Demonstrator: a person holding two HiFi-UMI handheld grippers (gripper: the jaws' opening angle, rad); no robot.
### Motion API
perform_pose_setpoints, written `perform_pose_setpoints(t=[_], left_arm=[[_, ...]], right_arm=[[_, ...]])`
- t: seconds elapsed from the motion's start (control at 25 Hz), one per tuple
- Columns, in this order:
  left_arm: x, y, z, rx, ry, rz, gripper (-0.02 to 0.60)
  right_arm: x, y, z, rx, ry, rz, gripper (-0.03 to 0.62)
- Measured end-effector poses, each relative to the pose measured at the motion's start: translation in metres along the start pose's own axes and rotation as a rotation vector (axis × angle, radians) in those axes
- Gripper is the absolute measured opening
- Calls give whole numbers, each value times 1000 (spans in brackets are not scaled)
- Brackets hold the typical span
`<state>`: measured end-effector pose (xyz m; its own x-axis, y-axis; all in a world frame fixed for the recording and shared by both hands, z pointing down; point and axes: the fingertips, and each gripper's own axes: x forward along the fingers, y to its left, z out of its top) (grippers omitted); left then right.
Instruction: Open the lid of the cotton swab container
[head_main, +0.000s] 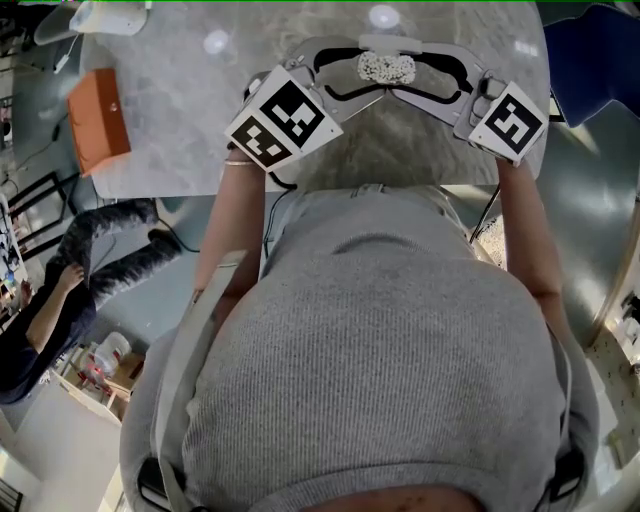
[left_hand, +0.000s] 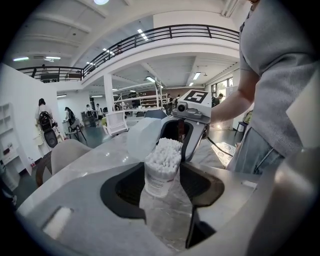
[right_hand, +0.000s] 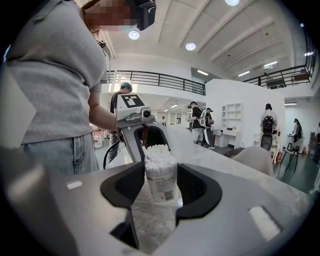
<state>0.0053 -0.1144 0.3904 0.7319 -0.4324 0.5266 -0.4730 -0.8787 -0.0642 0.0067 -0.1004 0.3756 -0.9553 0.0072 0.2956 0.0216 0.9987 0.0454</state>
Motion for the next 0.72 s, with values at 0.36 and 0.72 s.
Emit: perform_pose_setpoints(t=[0.36,0.72], left_arm=[[9,-4,-15,-26,26,-1,222],[15,-5,-32,-45,52,0,222]], right_arm=[[4,3,-17,26,33,-2,203],[12,5,-33,24,73,-3,203]])
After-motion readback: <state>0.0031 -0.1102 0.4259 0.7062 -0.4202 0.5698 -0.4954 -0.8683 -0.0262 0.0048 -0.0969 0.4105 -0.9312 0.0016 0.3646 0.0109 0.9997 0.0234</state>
